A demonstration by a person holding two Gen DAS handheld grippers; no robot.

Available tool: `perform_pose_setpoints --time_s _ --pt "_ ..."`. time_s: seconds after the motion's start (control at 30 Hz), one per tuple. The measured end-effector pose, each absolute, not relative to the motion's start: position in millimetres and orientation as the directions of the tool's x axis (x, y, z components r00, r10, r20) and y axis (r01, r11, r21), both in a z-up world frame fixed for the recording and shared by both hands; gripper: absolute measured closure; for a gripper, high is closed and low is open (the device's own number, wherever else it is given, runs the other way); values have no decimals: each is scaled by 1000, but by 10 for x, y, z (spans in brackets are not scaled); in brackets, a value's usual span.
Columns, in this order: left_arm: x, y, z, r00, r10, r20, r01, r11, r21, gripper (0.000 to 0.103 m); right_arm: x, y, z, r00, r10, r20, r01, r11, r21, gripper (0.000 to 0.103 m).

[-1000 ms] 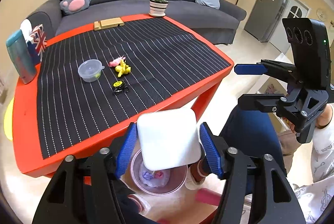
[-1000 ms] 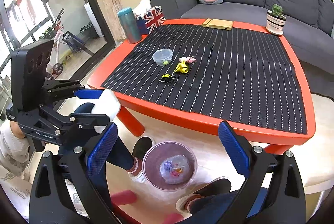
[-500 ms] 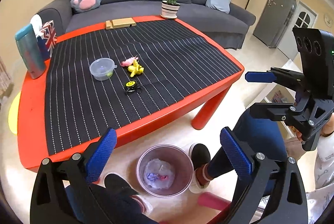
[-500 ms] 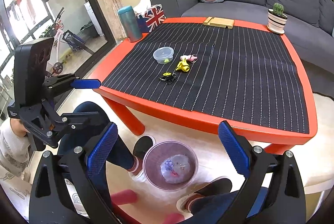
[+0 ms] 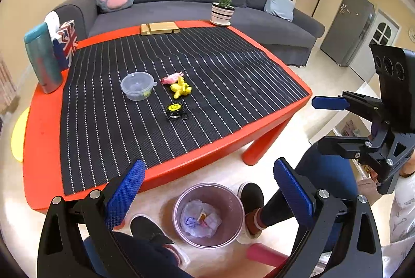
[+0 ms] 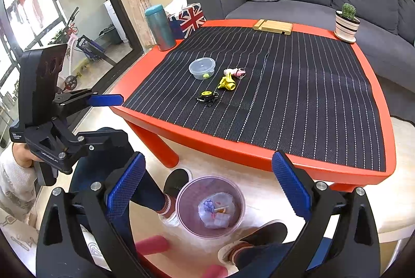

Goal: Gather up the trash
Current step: 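Move the left tool to the yellow smiley keychain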

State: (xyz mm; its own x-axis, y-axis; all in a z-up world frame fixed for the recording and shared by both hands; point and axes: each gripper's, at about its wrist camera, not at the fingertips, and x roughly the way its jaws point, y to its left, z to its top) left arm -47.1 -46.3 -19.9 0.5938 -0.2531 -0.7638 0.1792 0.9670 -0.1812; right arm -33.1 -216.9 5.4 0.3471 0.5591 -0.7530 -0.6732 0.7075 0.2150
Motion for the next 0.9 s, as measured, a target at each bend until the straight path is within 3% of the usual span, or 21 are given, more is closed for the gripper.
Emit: perform_pose_setpoints --time_s 0.9 --pt "648 -291 -557 515 -233 -825 156 972 -177 8 179 -2100 101 370 526 -766 -652 734 189 5"
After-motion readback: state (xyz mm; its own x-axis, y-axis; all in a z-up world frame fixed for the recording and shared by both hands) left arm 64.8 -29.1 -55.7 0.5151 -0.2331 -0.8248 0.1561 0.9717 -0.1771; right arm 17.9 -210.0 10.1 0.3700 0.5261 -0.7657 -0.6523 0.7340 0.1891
